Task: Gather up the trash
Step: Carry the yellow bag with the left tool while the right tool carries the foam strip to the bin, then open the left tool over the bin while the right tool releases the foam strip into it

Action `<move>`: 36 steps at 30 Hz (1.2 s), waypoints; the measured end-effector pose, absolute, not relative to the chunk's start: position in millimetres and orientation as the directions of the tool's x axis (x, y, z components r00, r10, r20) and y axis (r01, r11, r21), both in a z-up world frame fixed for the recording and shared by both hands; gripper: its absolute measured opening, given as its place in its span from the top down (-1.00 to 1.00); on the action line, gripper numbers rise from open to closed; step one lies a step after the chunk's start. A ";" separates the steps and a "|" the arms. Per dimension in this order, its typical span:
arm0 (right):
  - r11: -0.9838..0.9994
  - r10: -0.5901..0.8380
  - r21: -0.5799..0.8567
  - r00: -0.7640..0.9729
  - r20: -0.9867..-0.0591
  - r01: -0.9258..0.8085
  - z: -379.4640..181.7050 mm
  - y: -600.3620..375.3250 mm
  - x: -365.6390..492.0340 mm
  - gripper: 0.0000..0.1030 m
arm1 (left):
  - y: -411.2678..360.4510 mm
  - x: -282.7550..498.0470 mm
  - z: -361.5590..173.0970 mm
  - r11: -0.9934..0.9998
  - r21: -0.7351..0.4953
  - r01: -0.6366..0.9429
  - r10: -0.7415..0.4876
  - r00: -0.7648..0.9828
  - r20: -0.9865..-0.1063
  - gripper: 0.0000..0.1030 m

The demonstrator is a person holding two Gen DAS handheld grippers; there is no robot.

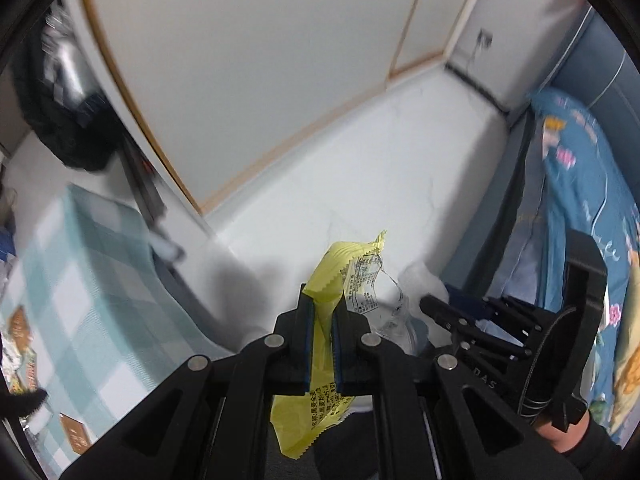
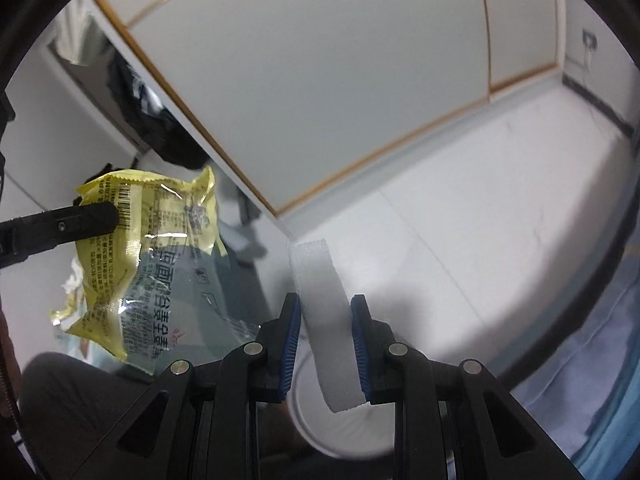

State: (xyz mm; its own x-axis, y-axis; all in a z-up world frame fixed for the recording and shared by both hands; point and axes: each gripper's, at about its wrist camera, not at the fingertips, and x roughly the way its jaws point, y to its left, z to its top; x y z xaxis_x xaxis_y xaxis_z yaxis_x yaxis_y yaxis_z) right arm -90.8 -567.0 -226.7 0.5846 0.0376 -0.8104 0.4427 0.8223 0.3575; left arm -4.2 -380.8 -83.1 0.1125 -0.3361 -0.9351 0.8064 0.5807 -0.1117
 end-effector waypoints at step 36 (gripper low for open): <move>0.496 0.208 0.426 0.373 -0.904 0.756 -368.6 -598.8 -103.6 0.21 | -422.6 1.0 -250.9 0.790 -0.234 0.567 -0.009 -0.370 -0.929 0.12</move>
